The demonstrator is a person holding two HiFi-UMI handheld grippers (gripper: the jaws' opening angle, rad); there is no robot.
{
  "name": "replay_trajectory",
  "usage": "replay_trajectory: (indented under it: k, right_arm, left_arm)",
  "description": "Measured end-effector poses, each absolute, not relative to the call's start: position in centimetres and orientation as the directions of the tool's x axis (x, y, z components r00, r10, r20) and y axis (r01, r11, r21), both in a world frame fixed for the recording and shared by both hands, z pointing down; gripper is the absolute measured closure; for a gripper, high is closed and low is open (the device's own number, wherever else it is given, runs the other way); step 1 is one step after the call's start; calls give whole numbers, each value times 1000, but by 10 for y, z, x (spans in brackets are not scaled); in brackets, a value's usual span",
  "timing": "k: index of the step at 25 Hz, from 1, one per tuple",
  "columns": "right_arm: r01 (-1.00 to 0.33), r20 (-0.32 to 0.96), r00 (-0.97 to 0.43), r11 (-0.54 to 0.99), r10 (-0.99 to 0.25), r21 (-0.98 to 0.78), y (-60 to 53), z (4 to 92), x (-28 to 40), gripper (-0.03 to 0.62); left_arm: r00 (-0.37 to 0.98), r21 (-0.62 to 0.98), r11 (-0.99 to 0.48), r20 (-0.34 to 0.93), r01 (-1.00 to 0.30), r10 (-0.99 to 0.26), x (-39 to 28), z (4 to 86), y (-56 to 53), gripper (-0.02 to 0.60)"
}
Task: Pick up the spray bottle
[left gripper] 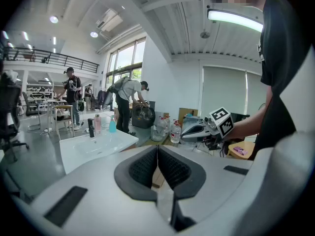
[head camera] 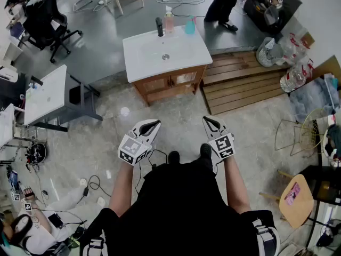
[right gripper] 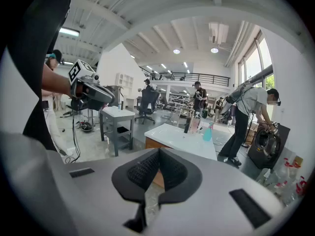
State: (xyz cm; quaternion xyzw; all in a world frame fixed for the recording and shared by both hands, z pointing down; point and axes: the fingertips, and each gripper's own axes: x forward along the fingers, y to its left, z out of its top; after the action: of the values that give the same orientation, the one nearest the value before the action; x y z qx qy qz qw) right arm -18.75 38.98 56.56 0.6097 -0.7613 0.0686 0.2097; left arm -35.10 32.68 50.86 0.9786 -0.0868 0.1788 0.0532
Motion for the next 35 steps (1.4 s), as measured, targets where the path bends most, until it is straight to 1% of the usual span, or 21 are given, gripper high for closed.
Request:
replay_trajectory:
  k: [3, 8, 23, 25, 27, 28, 30, 32, 34, 35]
  right_arm:
    - [-961, 397, -155, 232, -904, 153, 383, 561, -192, 579]
    - [-970, 389, -121, 193, -913, 150, 381, 561, -194, 579]
    - [-981, 397, -59, 126, -916, 147, 390, 562, -185, 579]
    - [-983, 371, -53, 113, -927, 142, 393, 558, -183, 578]
    - [-987, 313, -51, 95, -948, 126, 396, 550, -180, 577]
    - [-989, 286, -51, 88, -957, 117, 397, 547, -179, 529]
    - [-992, 247, -50, 77, -968, 103, 397, 542, -175, 365]
    - [-993, 220, -42, 65, -975, 98, 394, 534, -172, 273]
    - [-991, 200, -45, 69, -979, 116, 392, 528, -172, 137]
    - [-988, 195, -53, 80, -979, 133, 392, 527, -173, 97]
  left_arm:
    - [925, 86, -980, 352, -182, -141, -359, 506, 323, 558]
    - [922, 61, -983, 359, -176, -143, -365, 506, 312, 558]
    - [924, 62, -983, 358, -170, -137, -367, 505, 308, 558]
    - [922, 61, -983, 360, -171, -138, -367, 505, 309, 558]
    - [922, 61, -983, 361, -173, -140, -367, 506, 310, 558]
    - [922, 62, -983, 361, -174, -140, -367, 506, 310, 558]
    - [921, 61, -983, 364, -174, -141, -367, 507, 309, 558]
    - [920, 62, -983, 365, -173, -139, -366, 507, 309, 558]
    - [921, 63, -983, 365, -171, -137, -365, 508, 310, 558]
    - [922, 64, -983, 364, -170, -136, -364, 508, 310, 558]
